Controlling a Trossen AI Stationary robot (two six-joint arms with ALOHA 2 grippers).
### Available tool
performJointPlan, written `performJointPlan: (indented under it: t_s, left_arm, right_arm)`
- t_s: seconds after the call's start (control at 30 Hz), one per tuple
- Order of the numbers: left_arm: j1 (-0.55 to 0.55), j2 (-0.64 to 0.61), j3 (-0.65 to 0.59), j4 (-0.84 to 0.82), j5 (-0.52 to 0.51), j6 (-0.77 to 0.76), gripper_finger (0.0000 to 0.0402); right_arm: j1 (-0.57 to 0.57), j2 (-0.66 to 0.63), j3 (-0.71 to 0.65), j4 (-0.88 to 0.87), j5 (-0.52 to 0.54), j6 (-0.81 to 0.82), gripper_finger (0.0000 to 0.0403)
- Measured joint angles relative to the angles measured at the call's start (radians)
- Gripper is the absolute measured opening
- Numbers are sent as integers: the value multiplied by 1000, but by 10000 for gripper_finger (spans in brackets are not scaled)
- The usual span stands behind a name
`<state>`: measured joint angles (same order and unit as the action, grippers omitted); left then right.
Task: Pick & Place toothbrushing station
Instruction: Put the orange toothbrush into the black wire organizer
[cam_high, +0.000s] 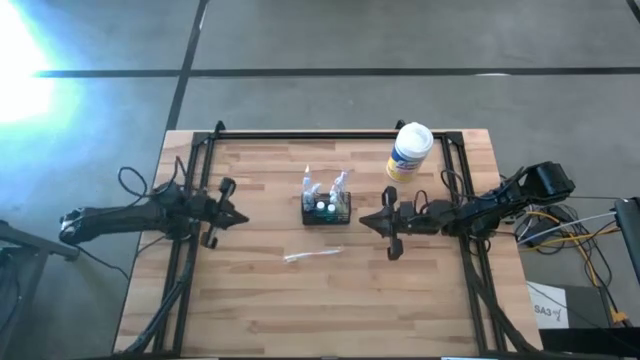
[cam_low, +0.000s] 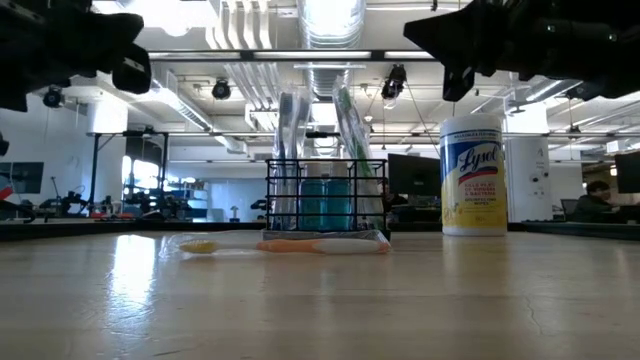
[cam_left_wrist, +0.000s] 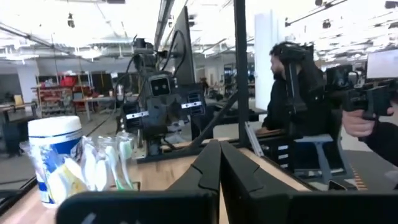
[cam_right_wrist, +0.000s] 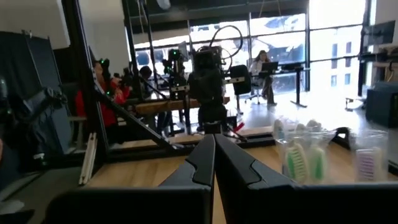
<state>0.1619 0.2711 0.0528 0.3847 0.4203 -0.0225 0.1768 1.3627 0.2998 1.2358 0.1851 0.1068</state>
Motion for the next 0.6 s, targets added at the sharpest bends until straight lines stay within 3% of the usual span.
performJointPlan:
  t_s: [0.13, 0.33, 0.6]
  left_arm:
    - [0, -71, -44, -19, -8, -39, 7]
    - [0, -164, -34, -193, -38, -20, 5]
    - [0, -231, -42, -311, -142, -6, 3]
  right_arm:
    - [7, 0, 33, -89, -2, 47, 8]
    - [30, 0, 87, -252, -3, 70, 8]
    - [69, 45, 154, -350, -2, 46, 8]
